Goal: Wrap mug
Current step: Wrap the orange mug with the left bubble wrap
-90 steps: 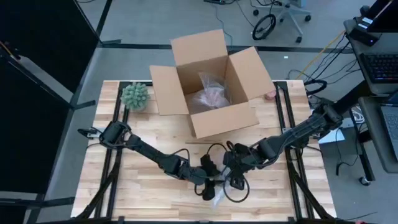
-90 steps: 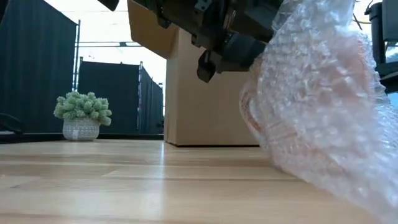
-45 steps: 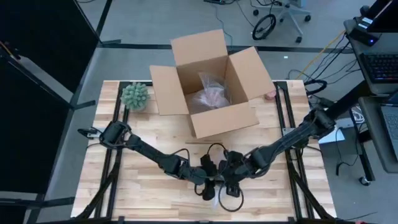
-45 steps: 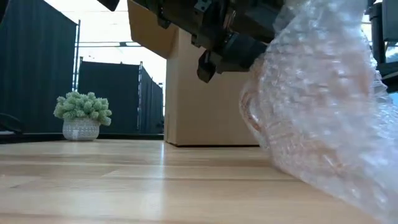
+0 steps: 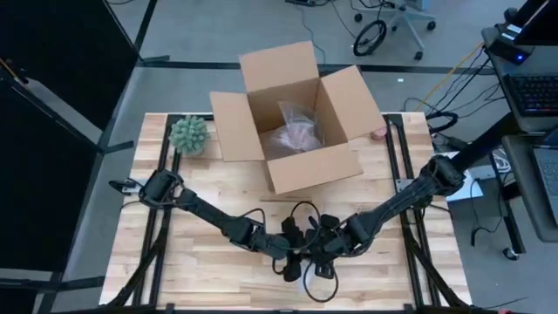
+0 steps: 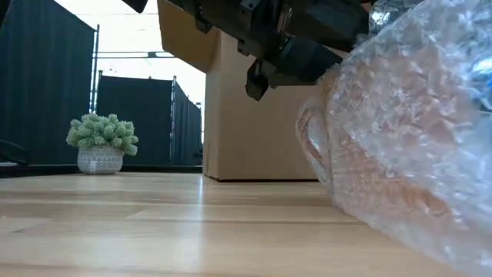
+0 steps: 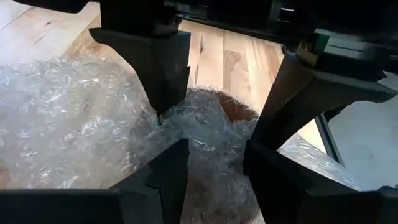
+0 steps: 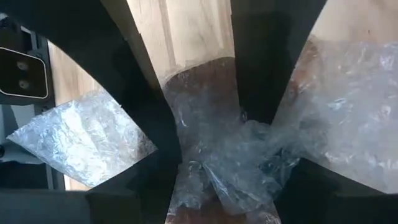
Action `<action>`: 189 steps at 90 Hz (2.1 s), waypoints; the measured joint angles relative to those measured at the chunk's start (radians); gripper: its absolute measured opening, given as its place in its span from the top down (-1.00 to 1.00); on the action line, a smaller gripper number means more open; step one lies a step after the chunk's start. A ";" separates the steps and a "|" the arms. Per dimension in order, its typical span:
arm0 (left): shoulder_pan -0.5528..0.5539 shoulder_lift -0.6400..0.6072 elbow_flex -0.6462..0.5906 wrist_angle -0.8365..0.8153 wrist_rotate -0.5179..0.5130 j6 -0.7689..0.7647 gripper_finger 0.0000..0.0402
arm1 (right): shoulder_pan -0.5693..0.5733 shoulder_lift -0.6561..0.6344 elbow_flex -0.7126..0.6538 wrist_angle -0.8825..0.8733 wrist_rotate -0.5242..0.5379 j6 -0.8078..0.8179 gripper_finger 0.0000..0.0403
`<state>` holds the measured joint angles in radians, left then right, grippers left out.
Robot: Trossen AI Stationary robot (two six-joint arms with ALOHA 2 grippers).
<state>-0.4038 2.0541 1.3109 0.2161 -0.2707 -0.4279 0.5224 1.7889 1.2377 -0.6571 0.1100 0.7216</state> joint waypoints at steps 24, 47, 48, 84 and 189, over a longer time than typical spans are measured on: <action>-0.002 0.000 -0.001 -0.008 -0.005 0.014 0.26 | -0.002 -0.053 0.055 -0.054 -0.038 -0.019 -0.05; 0.000 0.000 -0.001 -0.010 -0.007 0.017 0.25 | -0.001 -0.132 0.083 -0.089 -0.041 -0.024 -0.05; 0.000 0.000 -0.001 -0.010 -0.007 0.017 0.25 | -0.001 -0.137 0.084 -0.091 -0.041 -0.022 -0.05; 0.000 0.000 -0.002 -0.009 -0.007 0.016 0.25 | 0.000 -0.139 0.088 -0.226 0.080 0.107 -0.05; -0.067 -0.182 -0.002 -0.256 0.054 -0.017 0.25 | -0.013 0.192 0.094 -0.133 -0.038 -0.008 0.87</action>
<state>-0.4709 1.8721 1.3088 -0.0398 -0.2166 -0.4446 0.5090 1.9812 1.3315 -0.7902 0.0725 0.7137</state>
